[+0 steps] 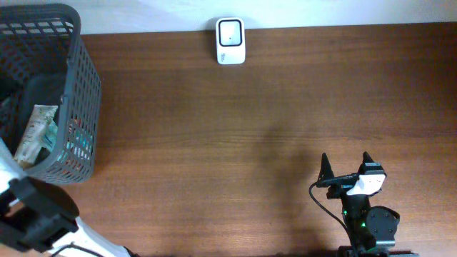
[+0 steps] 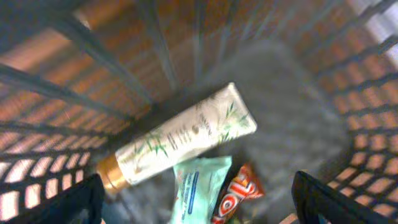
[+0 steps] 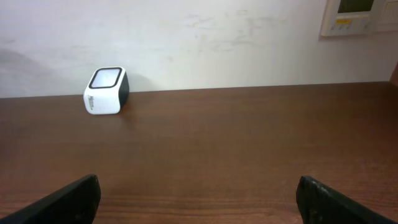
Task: Scan the item barcode
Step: 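Reach the left gripper into the basket and grasp the green wipes pack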
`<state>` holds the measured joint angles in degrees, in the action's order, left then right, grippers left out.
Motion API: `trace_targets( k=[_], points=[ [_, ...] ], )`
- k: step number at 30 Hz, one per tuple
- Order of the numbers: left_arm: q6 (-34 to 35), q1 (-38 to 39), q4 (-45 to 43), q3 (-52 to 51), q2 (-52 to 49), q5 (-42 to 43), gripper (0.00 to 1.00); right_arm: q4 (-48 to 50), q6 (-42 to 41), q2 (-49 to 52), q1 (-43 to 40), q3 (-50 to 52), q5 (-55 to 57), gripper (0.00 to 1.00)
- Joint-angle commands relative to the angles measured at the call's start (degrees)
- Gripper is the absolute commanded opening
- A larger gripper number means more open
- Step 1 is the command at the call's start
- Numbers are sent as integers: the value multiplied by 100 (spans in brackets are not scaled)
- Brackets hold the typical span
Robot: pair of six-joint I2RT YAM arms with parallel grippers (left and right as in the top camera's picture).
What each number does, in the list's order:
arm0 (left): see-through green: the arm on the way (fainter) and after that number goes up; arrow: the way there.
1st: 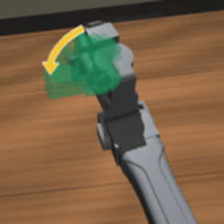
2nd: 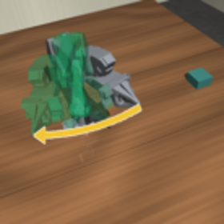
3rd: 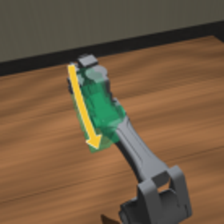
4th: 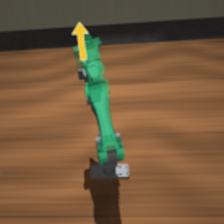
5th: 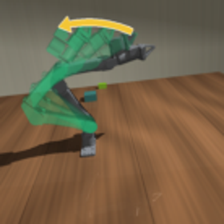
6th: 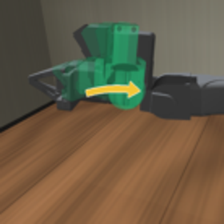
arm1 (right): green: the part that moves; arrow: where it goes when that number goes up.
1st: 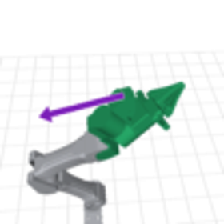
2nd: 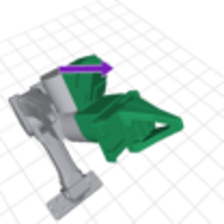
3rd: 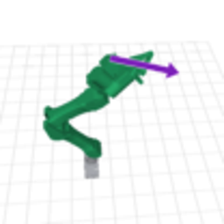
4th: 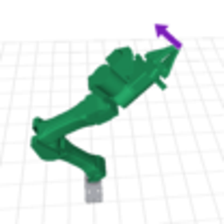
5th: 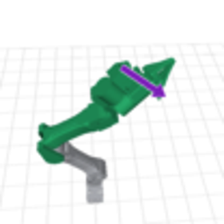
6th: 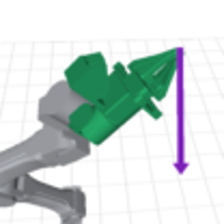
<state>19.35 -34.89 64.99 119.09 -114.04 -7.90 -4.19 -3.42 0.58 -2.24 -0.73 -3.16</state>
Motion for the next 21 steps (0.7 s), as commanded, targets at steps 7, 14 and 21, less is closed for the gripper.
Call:
trace_targets(
  k=[7,14,21],
  points=[
    [35,785,654,-33,-822,-271,80,-7,-7,-37,31,42,-72,99],
    [210,575,901,-629,-1257,-793,63,-7,-7,-37,31,42,-74,99],
    [227,570,245,-1698,-1261,-887,21,-7,-7,-37,31,42,-74,99]
  ],
)
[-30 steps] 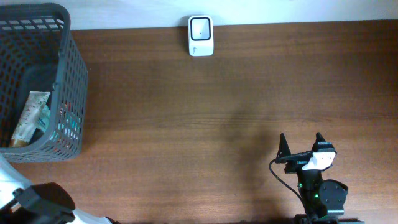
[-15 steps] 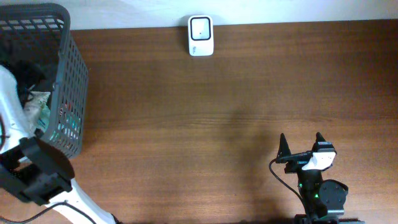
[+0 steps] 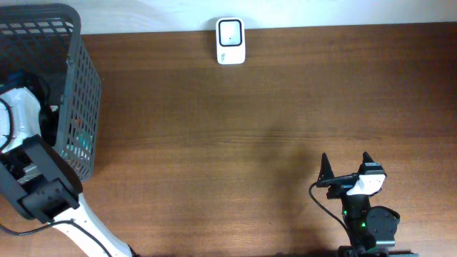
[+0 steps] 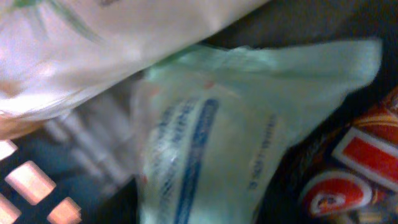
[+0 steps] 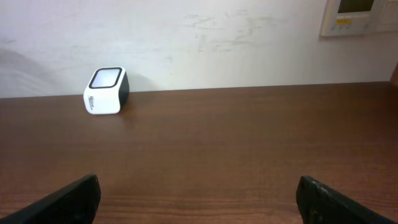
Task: Scan the item barcode
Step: 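Reach the left gripper into the basket and grasp the green wipes pack, then lift the wipes pack out and drop it on the table center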
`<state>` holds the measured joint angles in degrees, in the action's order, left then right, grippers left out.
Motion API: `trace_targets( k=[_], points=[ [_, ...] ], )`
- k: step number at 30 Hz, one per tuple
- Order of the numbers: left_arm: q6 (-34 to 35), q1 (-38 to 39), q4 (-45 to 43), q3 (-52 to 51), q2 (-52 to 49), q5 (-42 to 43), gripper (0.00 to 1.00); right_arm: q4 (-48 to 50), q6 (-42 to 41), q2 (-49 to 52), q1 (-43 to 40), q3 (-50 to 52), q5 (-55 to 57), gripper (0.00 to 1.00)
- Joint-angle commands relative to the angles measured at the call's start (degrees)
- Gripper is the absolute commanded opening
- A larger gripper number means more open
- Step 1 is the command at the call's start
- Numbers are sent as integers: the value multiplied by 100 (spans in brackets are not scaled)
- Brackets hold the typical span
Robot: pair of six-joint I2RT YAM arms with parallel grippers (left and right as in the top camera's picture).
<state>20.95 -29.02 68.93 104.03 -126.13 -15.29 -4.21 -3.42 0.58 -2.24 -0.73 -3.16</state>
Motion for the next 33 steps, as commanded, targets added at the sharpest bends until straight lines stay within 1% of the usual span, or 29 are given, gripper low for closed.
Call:
trace_targets(
  k=[1,2,3,6,7,8,9,10,11,12,13,14,16,17,19,20,21,22,23,24,25,27,28,29,31,33],
  points=[
    [66,-13,-229,-160,-48,-149,6,-4,-7,-37,31,42,-74,99],
    [66,-20,-195,-26,-44,-149,0,-4,-7,-37,31,42,-74,99],
    [68,-17,-90,208,-31,-146,0,-4,-7,-37,31,42,-74,99],
    [68,-13,470,1766,39,68,0,-4,-7,-37,31,42,-74,99],
    [68,-13,691,2658,66,507,0,-4,-7,-37,31,42,-74,99],
    [68,-13,789,3158,85,787,0,-4,-7,-37,31,42,-74,99],
    [68,-13,863,4094,140,1185,0,-4,-7,-37,31,42,-72,99],
    [74,-13,870,4522,168,1355,0,-4,-7,-37,31,42,-72,99],
    [278,-11,824,5180,229,1596,0,-4,-7,-37,31,42,-74,99],
    [643,-13,750,5753,291,1812,0,-4,-7,-37,31,42,-74,99],
    [1115,-11,662,6382,374,2269,0,-4,-7,-37,31,42,-74,99],
    [1270,-7,636,6675,424,2645,0,-4,-7,-37,31,42,-74,99],
    [1311,127,614,7412,518,3998,0,-4,-7,-37,31,42,-74,99],
    [1309,245,614,7597,520,4457,0,-4,-7,-37,31,42,-74,99],
    [1274,605,739,7569,608,5163,0,-4,-7,-37,31,42,-74,99],
    [1174,914,1005,7558,603,5327,0,-4,-7,-37,31,42,-74,99],
    [929,1375,1333,7493,592,5300,0,-4,-7,-37,31,42,-74,99],
    [514,1849,1510,7390,579,5296,0,-4,-7,-37,31,42,-74,99],
    [254,2221,1611,7298,557,5257,0,-4,-7,-37,31,42,-74,99],
    [74,2712,1757,7167,509,4975,0,-7,-7,-37,31,42,-74,99],
    [35,3239,1950,6946,455,4301,1,-4,-7,-37,31,42,-74,99],
    [37,4019,2129,6448,337,3244,2,-7,-7,-37,31,42,-72,99],
    [37,4321,2127,6175,286,2994,3,-4,-7,-37,31,42,-74,99],
    [39,4623,2072,5853,219,2734,4,-4,-7,-37,31,42,-72,98],
    [83,5353,1744,4868,-52,1930,3,-4,-7,-37,31,42,-74,99],
    [389,5803,1239,3936,-345,1290,4,-4,-7,-37,31,42,-72,99]
  ],
)
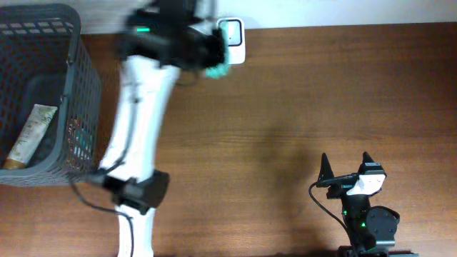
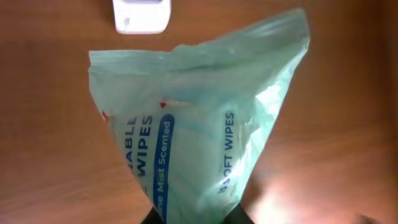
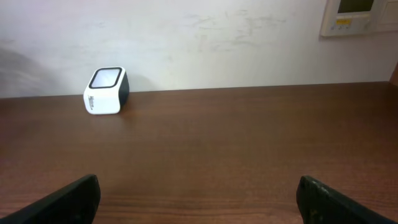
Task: Scan the item barcode
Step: 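Lift the wipes pack out and drop it on the table center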
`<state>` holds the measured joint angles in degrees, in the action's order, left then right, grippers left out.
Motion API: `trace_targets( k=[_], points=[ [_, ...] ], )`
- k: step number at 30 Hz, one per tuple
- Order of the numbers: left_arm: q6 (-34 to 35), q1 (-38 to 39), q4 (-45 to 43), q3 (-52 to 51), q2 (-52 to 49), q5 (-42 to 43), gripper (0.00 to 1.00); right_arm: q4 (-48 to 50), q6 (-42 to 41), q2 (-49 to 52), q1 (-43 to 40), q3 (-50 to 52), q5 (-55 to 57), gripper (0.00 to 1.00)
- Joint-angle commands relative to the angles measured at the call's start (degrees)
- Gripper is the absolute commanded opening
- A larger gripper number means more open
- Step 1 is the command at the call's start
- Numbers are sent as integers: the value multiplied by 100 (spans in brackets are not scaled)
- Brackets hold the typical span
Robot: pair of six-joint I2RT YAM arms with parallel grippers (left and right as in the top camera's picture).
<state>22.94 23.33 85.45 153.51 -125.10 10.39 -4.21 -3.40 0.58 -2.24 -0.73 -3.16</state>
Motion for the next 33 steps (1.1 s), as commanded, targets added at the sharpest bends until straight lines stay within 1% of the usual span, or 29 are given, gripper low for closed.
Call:
trace_targets(
  k=[1,2,3,4,6,8,9,10,12,13,14,15,17,19,22,24,25,26,27,30,33],
  points=[
    [188,741,-726,-1469,-623,-1320,8,-4,-9,-37,31,42,-74,99],
    [188,837,-935,-1777,-741,-1318,11,-7,-9,-37,31,42,-72,99],
    [188,918,-1099,-2033,-850,-1318,25,-4,-9,-37,31,42,-74,99],
    [186,1001,-1231,-2234,-953,-1318,56,-4,-9,-37,31,42,-72,99],
    [177,1108,-1390,-2378,-1075,-1325,72,-7,-9,-37,31,42,-74,99],
    [-28,1047,-1423,-2173,-1005,-1327,74,-4,-9,-37,31,42,-72,99],
    [-275,909,-1335,-1801,-898,-1327,77,-4,-9,-37,31,42,-72,99],
    [-372,804,-1255,-1528,-824,-1360,79,-4,-9,-37,31,42,-74,99],
    [-376,415,-1021,-629,-573,-1665,79,-4,-9,-37,31,42,-72,99],
    [-376,-20,-868,125,-352,-1956,89,-4,-9,-37,31,42,-74,99],
    [-376,-472,-791,702,-162,-2144,90,-4,-9,-37,31,42,-74,99],
    [-374,-833,-752,1040,-37,-2162,91,-4,-9,-37,31,42,-72,99],
    [-376,-2052,-599,1663,251,-2186,96,-4,-9,-37,31,42,-72,99],
    [-374,-2959,-446,1707,387,-2225,99,-7,-9,-37,31,42,-74,99],
    [-372,-4223,-160,1694,411,-2155,100,-4,-9,-37,31,42,-72,99],
    [-374,-4881,-37,1576,409,-1923,98,-4,-9,-37,31,42,-72,99],
    [-376,-5191,42,1464,409,-1753,94,-4,-9,-37,31,42,-74,99],
    [-382,-5405,90,1325,409,-1698,89,-7,-9,-37,31,42,-74,99],
    [-549,-5569,98,1126,409,-1700,87,-4,-9,-37,31,42,-74,99],
    [-1008,-5855,-164,98,409,-1661,85,-4,-9,-37,31,42,-74,99],
    [-1869,-5871,-625,-1198,409,-1659,84,-4,-9,-37,31,42,-72,99]
  ],
)
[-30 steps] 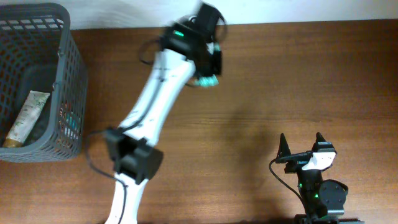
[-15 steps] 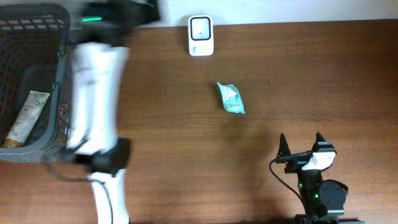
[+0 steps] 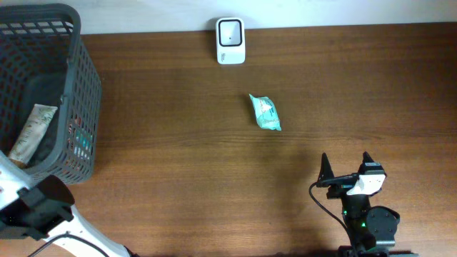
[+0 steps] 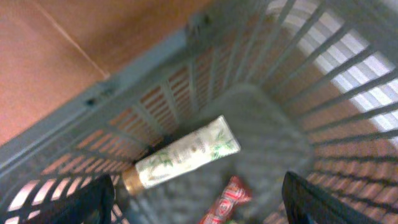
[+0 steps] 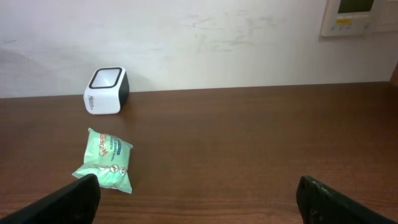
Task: Scan the item barcode
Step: 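Lift the wipes pack out and drop it on the table center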
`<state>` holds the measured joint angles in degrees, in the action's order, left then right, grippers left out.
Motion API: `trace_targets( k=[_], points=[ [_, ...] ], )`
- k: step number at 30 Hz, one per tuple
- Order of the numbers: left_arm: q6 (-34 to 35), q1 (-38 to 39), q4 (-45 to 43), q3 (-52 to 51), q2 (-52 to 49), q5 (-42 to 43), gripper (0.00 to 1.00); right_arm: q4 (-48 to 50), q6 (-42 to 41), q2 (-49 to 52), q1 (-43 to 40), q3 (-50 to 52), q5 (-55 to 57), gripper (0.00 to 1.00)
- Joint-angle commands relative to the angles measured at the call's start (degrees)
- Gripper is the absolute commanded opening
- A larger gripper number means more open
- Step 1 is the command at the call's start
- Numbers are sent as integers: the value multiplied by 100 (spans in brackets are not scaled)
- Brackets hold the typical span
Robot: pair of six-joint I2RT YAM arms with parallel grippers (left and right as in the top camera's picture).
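The green wipes pack [image 3: 265,113] lies flat on the table, in front of and a little right of the white barcode scanner [image 3: 230,41]. The right wrist view shows the pack [image 5: 106,160] in front of the scanner [image 5: 106,91]. My left gripper [image 4: 199,205] is open and holds nothing, looking down into the grey basket [image 4: 155,68]. My right gripper [image 3: 346,168] rests open near the table's front right, well apart from the pack.
The mesh basket [image 3: 78,86] stands at the table's left edge. In it lie a white tube with a gold cap [image 4: 180,160] and a red snack wrapper [image 4: 227,198]. My left arm [image 3: 32,210] sits at the front left corner.
My left gripper was shut on the wipes pack at the scanner. The pack now lies on the table, and the gripper is open over the basket. The right arm has not moved.
My left gripper was open above the basket holding the tube, wipes pack and red wrapper. Then it was down close at the wipes pack. Then it held the pack beside the scanner. Now the pack lies on the table and the gripper is over the basket again.
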<state>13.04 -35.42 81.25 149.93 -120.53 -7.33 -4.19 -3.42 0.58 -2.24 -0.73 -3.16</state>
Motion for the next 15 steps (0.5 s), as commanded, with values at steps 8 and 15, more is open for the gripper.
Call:
trace_targets(
  k=[8,15],
  points=[
    [-2929,240,-1637,-3606,-48,-970,76,-7,-7,-37,31,42,-74,99],
    [-4763,494,-2855,-4651,-48,-1757,76,-9,-7,-37,31,42,-74,99]
  ],
)
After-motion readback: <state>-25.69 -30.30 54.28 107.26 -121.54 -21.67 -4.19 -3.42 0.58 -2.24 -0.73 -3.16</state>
